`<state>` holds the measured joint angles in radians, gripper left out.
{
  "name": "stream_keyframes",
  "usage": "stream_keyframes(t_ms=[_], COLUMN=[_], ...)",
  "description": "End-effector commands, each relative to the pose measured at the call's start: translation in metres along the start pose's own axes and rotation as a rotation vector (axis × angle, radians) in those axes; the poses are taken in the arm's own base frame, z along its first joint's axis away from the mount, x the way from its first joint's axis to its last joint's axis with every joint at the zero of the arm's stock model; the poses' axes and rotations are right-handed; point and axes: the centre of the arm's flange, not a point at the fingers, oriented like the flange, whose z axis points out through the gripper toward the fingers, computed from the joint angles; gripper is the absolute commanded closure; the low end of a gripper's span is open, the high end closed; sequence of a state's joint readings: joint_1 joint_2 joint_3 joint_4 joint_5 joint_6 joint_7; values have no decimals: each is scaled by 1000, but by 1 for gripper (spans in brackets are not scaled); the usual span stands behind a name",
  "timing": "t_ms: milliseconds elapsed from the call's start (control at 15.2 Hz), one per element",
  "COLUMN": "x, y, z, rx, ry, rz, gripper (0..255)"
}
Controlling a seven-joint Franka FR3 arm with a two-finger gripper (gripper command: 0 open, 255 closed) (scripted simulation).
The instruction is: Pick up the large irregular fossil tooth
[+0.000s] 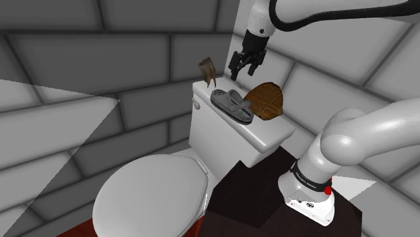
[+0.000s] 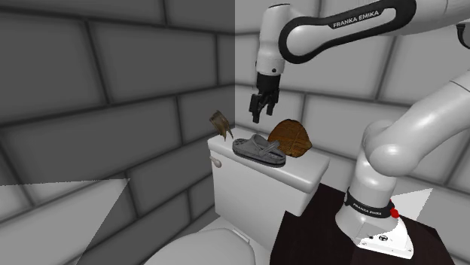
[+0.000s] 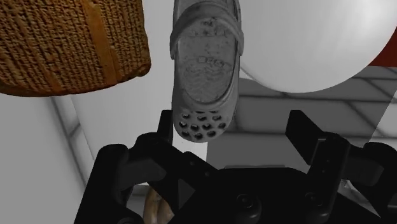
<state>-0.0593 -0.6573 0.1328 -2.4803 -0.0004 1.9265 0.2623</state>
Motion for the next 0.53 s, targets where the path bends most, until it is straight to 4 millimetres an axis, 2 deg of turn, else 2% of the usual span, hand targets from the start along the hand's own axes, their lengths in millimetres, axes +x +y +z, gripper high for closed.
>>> stream_keyframes(t_ms=[0, 462], x=[17, 82], y=[-15, -51], z=[13, 67], rx=[-56, -259], ry=[37, 152], rz=[52, 225], gripper=[0, 0])
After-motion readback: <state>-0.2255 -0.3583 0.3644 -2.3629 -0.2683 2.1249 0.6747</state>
